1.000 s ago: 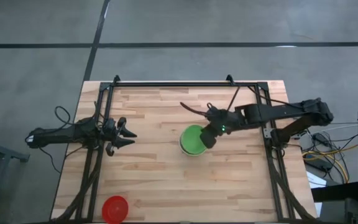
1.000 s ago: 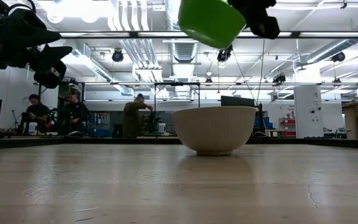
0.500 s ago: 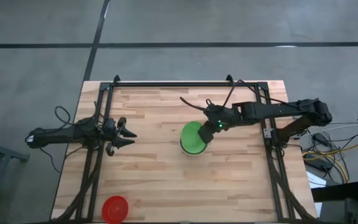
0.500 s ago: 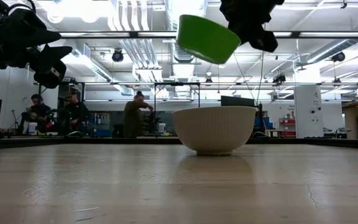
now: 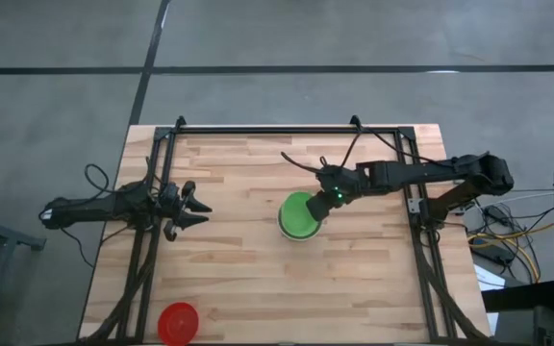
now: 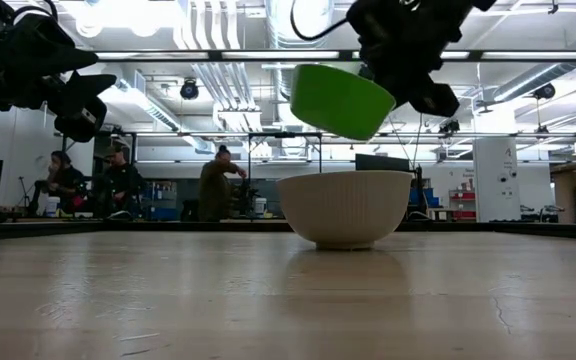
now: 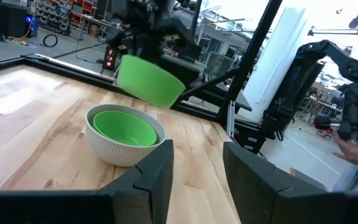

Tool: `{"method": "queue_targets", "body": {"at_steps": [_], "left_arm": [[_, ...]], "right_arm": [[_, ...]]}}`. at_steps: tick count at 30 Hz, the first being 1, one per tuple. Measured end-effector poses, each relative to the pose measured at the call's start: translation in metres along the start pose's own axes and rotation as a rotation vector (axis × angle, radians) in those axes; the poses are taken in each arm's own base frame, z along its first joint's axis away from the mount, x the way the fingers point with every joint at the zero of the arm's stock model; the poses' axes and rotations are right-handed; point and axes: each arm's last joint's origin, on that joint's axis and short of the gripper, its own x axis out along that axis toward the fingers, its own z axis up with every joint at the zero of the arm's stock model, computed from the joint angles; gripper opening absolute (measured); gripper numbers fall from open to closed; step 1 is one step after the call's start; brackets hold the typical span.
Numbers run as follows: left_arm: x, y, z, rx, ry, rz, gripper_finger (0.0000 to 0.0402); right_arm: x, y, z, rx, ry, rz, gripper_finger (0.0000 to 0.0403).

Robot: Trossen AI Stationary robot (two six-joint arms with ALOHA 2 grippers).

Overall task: Nest bowls inside each other
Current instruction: Stack the green bowl on top of the other green bowl

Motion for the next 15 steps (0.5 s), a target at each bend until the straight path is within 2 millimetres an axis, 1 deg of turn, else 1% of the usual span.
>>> {"method": "queue_targets", "body": {"at_steps": [6,15], "left_arm": [[0.000,0.000,0.000,0.000,0.000,0.000,0.0145],[0.000,0.000,0.000,0.000,0.000,0.000,0.0145]], "right_arm": [[0.006,-0.009,-0.001,0.042,0.013,-0.017,0.0008],[0.010,-0.015,-0.002,0.084,0.018,-0.030,0.0008]]}}
